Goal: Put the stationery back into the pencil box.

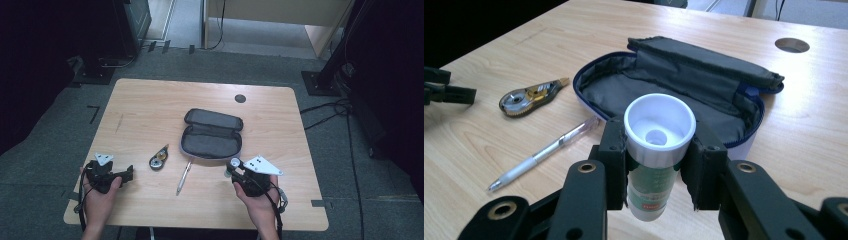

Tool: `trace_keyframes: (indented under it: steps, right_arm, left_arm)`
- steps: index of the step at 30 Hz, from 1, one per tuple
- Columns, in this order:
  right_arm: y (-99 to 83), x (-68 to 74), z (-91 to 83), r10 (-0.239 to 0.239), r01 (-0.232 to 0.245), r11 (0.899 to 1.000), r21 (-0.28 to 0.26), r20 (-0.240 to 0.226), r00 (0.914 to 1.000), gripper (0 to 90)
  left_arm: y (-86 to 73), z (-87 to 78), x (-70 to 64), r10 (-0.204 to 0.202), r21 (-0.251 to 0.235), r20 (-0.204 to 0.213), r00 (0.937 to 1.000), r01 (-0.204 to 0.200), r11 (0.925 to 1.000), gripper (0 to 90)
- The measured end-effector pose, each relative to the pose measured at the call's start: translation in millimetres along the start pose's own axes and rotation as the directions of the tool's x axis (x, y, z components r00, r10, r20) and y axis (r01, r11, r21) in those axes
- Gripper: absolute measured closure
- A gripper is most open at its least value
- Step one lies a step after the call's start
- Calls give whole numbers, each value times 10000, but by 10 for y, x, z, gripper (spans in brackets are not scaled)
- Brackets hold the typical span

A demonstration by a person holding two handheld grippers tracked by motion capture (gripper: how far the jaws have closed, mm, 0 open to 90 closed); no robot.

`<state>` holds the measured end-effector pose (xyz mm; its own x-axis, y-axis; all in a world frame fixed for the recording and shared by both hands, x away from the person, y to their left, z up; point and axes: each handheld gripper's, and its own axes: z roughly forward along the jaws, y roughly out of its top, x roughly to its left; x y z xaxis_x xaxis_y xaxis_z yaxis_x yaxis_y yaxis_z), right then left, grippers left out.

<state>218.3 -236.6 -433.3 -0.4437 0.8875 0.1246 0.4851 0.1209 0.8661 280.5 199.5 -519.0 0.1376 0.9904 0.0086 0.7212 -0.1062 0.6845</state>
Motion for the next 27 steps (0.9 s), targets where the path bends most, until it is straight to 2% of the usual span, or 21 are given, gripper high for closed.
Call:
trace_keyframes:
  steps: [7, 11, 27]
  right_arm:
    - [95, -32, 40, 23, -23, 9999, -115, 37, 10000, 659]
    - [170, -62, 73, 208, -208, 9996, -170, -5, 9998, 659]
    - [404, -121, 221, 231, -228, 9992, -326, 82, 9997, 659]
  left_arm:
    - [0, 0, 0, -8, -5, 3, 10000, 8, 10000, 0]
    - [0, 0, -1, -11, -7, 0, 10000, 11, 10000, 0]
    - [0, 0, 0, -11, -7, 2, 10000, 11, 10000, 0]
